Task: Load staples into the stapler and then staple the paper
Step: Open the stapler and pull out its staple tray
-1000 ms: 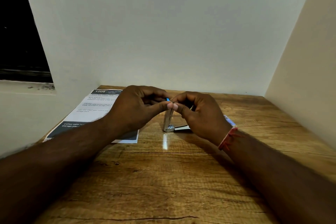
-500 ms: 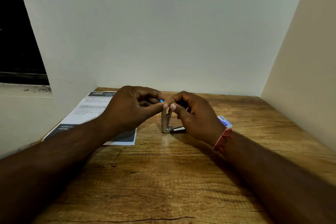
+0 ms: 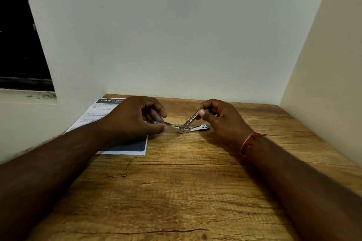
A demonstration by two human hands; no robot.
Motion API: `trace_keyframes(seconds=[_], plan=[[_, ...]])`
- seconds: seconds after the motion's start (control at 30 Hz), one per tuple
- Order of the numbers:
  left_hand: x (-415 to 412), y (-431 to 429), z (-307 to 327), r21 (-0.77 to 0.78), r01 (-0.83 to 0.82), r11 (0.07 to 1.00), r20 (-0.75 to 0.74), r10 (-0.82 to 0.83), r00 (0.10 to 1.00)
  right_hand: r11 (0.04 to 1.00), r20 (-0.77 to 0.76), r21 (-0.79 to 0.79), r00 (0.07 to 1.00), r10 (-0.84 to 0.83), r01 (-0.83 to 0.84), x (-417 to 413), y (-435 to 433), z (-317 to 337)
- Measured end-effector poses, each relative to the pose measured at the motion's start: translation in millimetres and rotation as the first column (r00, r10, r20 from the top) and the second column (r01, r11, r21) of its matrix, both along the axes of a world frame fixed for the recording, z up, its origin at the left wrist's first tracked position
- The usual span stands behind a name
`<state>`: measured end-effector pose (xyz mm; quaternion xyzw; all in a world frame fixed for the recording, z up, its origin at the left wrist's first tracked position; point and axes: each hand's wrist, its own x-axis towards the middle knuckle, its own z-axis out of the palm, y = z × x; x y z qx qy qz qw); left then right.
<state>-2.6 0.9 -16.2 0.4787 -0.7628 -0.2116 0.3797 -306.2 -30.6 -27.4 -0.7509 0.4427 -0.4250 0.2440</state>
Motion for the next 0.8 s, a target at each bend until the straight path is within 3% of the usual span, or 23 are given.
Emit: trace_keyframes(seconds=[0.23, 0.4, 0.53, 0.8], plan=[[-7, 9, -5, 0.064, 0.077, 0.995, 0.179, -0.087, 0.98, 0.999, 0.023, 0.031, 0.999, 0.044, -0.045, 0, -1, -2], [-24, 7, -14, -0.093, 0.123, 0.988, 0.183, -0.105, 0.978, 0.991, 0.096, 0.079, 0.99, 0.104, -0.111, 5, 0, -6], [-31, 8, -14, -0.227, 0.193, 0.955, 0.306, -0.118, 0.945, 0.986, 0.117, 0.107, 0.986, 0.118, -0.131, 3, 1, -5], [-35, 5, -17, -0.291, 0.211, 0.933, 0.392, -0.085, 0.916, 0.981, 0.154, 0.124, 0.98, 0.128, -0.148, 3, 2, -5]])
